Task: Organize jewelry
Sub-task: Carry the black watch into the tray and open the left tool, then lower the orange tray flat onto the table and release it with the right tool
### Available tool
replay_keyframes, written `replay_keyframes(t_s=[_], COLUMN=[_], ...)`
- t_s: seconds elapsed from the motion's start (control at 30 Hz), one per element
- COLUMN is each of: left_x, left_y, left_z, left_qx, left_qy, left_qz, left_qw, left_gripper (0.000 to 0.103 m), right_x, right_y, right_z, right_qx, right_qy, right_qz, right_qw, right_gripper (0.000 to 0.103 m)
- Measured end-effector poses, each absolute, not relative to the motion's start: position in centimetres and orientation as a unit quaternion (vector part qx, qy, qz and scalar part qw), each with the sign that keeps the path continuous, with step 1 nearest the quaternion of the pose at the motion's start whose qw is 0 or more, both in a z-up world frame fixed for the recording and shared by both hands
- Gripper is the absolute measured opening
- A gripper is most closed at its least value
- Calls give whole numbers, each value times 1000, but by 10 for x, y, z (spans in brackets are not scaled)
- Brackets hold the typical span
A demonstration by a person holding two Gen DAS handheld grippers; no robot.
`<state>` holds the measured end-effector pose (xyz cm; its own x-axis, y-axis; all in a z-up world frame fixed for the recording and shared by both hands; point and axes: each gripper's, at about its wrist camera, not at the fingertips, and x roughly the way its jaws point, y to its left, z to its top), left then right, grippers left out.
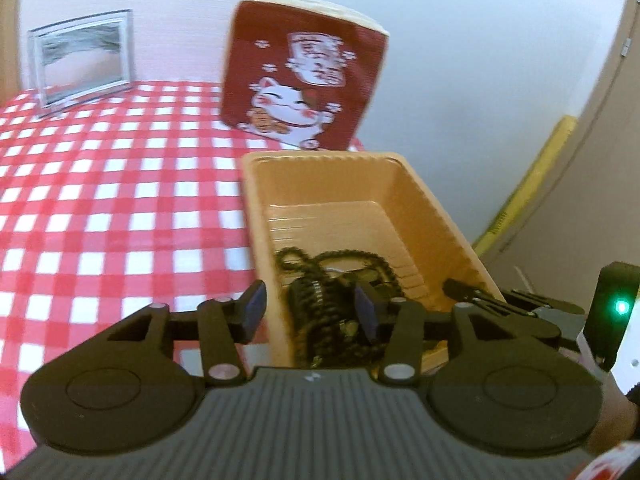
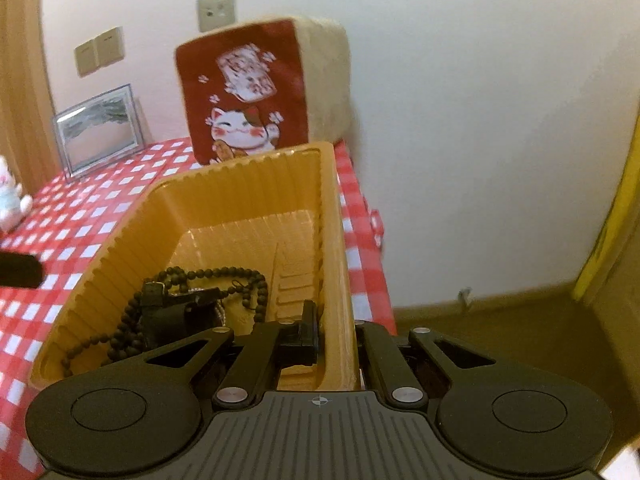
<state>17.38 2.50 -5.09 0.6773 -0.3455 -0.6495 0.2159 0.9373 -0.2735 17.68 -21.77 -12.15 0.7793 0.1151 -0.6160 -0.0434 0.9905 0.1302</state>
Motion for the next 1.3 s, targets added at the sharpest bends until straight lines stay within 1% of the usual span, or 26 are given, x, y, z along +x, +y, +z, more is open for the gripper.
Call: replay_keyframes(t_s=[0.03, 0.13, 0.2, 0.23, 0.27, 0.3, 0.33, 0.37, 0.43, 0.53, 0.57, 0.63, 0.7, 0.83, 0.93, 1.03, 1.3], left_x=[170, 159, 152, 148, 144, 140, 136, 131, 122, 110, 105, 96, 88, 75, 65, 55, 34], left_y=[27, 30, 31, 31, 32, 32, 33, 33, 35, 35, 35, 36, 37, 40, 41, 46, 76], left_z=[-51, -49, -47, -46, -45, -44, -44, -43, -41, -37, -36, -32, -29, -22, -16, -13, -5], left_qx=[-88, -91, -91, -91, -92, -93, -95, -97, -100, -98, -95, -88, -81, -64, -38, -15, -33], left_qy=[371, 369, 368, 366, 364, 364, 364, 363, 360, 357, 358, 355, 354, 357, 351, 345, 379], left_qz=[-145, -120, -101, -93, -85, -78, -70, -63, -48, -24, -17, -3, 3, 18, 36, 41, -4], left_qw=[913, 917, 920, 921, 923, 923, 924, 925, 926, 928, 929, 931, 932, 932, 935, 937, 925], left_gripper=[52, 55, 63, 65, 65, 65, 66, 68, 72, 74, 79, 82, 83, 86, 93, 93, 93], right_x=[179, 181, 183, 184, 184, 183, 180, 177, 177, 175, 174, 169, 162, 144, 127, 109, 69], right_y=[-222, -229, -234, -238, -241, -244, -247, -251, -259, -269, -273, -278, -280, -266, -247, -227, -168], right_z=[-124, -126, -127, -128, -129, -129, -127, -123, -118, -110, -107, -99, -88, -68, -55, -47, -30], right_qx=[64, 76, 88, 97, 105, 111, 111, 113, 114, 110, 109, 107, 103, 72, 45, 34, 57], right_qy=[337, 348, 354, 360, 365, 364, 352, 336, 328, 327, 328, 332, 336, 343, 356, 372, 428], right_qz=[46, 60, 75, 87, 95, 99, 94, 92, 100, 92, 92, 88, 92, 109, 136, 156, 186], right_qw=[938, 933, 928, 924, 920, 920, 924, 930, 932, 934, 934, 933, 932, 930, 923, 914, 883], right_gripper=[3, 4, 8, 19, 41, 55, 73, 76, 76, 76, 76, 76, 76, 76, 76, 76, 76])
